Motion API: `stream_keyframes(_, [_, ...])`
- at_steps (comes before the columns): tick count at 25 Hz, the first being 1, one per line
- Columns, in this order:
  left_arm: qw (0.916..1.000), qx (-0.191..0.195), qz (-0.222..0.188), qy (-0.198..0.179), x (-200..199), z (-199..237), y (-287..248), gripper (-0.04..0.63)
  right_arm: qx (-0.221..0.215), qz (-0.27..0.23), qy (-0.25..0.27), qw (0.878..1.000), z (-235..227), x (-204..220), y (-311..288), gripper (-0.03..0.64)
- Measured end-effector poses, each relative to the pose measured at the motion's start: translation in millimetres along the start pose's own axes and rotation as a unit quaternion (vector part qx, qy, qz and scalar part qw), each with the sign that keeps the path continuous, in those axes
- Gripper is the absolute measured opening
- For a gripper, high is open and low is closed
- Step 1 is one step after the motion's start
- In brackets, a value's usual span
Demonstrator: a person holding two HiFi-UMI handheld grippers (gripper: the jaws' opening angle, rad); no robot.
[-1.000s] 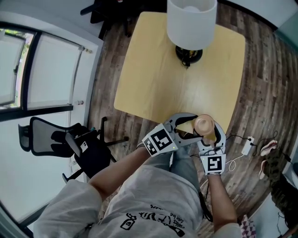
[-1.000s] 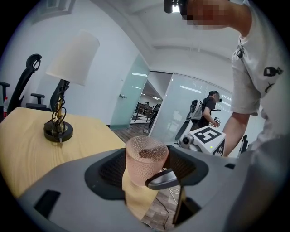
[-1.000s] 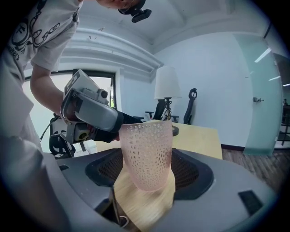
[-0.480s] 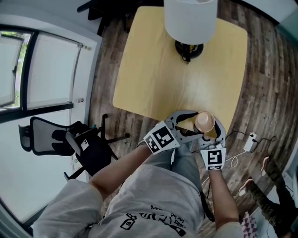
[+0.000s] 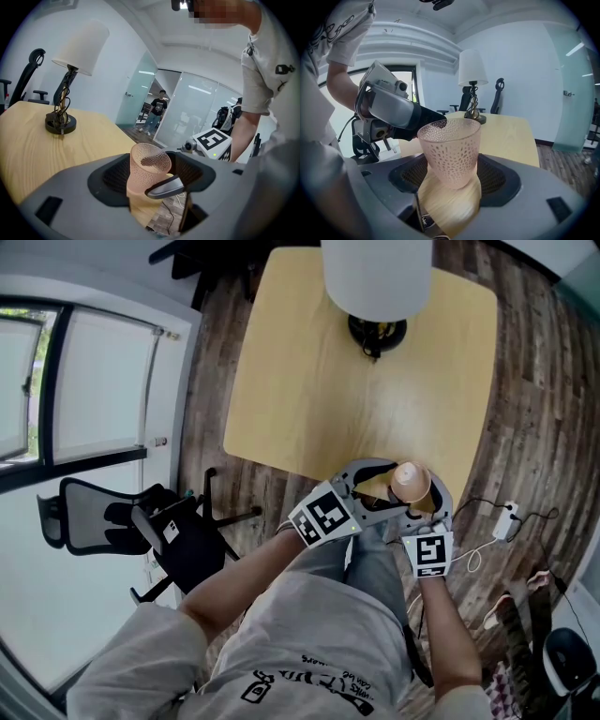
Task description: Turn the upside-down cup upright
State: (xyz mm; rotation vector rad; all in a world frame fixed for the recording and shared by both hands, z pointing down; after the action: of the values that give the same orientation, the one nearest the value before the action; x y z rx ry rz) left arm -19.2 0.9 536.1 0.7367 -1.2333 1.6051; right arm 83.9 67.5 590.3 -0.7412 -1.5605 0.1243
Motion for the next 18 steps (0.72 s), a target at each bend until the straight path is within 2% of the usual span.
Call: stream_keyframes(18, [0.9999,-0.002,0.006,0.008,12.0,-0.2,-0.8,0.305,-0.003,0.013,-0.001,1.000,3.4,9.7,-3.7,0.316])
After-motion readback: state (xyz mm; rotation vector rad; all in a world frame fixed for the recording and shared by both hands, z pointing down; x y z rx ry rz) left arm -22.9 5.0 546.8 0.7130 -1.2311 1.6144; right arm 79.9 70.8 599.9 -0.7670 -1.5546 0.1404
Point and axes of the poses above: the fingertips, and each gripper's own axes: y backward along the fingers, z to its left, x out of its underside, the point moved 8 cm from there along y, backward along the fingers, and after that the axes turned 4 degrees about -y, right-handed, at the moved point
